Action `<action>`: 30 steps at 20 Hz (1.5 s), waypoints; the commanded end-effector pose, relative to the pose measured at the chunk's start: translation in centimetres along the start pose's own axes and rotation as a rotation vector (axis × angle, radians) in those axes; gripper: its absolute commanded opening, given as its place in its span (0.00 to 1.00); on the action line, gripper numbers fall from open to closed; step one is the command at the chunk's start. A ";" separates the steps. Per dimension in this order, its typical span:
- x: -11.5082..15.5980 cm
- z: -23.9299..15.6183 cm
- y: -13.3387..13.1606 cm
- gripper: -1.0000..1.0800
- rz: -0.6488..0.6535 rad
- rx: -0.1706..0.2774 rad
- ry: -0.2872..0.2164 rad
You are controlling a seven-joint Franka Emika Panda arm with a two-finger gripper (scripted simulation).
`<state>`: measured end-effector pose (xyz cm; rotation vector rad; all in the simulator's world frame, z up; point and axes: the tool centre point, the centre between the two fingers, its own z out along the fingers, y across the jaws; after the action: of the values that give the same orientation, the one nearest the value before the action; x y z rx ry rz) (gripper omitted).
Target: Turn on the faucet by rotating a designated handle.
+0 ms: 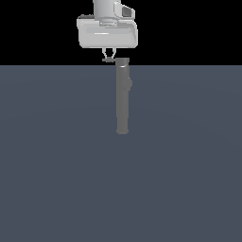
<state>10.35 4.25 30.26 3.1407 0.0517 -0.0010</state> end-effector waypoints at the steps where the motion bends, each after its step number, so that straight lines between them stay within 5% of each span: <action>1: 0.5 0.1 0.0 0.00 -0.001 0.000 0.001; 30: -3.6 0.2 -0.8 0.00 0.001 0.000 0.010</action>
<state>7.16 5.07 30.08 3.1405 0.0507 0.0203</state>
